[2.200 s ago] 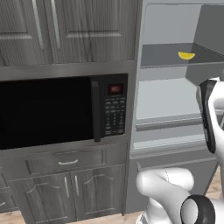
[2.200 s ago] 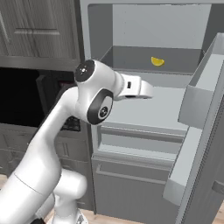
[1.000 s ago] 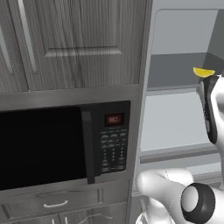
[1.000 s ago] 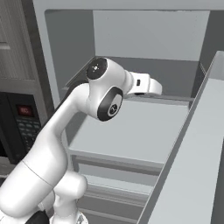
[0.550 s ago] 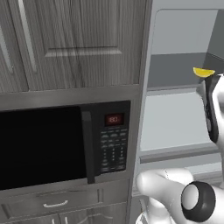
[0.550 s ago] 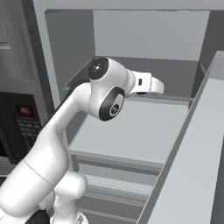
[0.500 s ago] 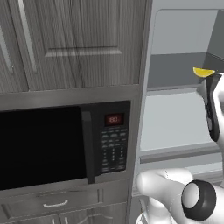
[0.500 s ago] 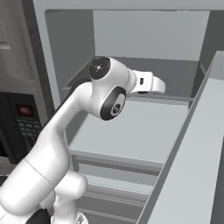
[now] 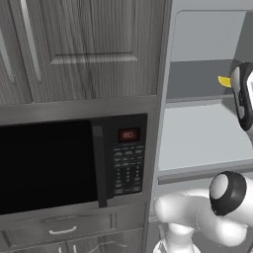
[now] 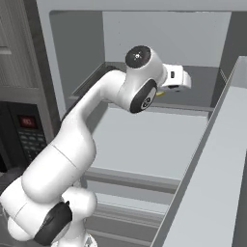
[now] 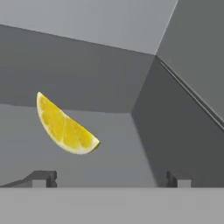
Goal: There is a bowl on the dining counter. Grab a lemon wedge from the fridge and place it in the bowl. Then get the liquor bottle and glass cup from the cabinet and place them next to the bowl.
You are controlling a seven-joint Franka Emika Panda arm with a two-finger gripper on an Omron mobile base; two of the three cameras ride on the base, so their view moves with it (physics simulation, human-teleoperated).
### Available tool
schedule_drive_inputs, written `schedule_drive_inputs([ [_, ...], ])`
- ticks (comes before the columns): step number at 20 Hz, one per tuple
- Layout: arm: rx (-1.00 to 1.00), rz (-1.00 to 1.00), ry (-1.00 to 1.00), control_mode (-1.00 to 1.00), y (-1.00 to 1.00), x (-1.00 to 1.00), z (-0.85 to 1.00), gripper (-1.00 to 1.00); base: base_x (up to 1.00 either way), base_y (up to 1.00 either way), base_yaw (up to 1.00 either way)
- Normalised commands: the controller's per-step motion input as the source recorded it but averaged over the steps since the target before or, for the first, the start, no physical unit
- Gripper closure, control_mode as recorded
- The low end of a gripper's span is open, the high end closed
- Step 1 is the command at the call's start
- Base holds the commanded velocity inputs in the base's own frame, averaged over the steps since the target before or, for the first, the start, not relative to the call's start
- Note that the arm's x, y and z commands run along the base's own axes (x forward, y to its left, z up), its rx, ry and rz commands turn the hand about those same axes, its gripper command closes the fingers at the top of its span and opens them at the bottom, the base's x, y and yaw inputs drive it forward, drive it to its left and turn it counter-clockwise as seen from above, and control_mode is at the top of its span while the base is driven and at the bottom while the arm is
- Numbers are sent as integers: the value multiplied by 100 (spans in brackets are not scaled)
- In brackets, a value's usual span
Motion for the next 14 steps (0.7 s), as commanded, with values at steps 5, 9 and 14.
schedule_drive_inputs([
  [5, 8, 9, 21, -100, 0, 54, 0, -100, 0, 0, 0],
  [9, 8, 9, 16, -100, 0, 50, -3, -100, 0, 0, 0],
  [14, 8, 17, 4, -100, -2, 44, -28, -100, 0, 0, 0],
])
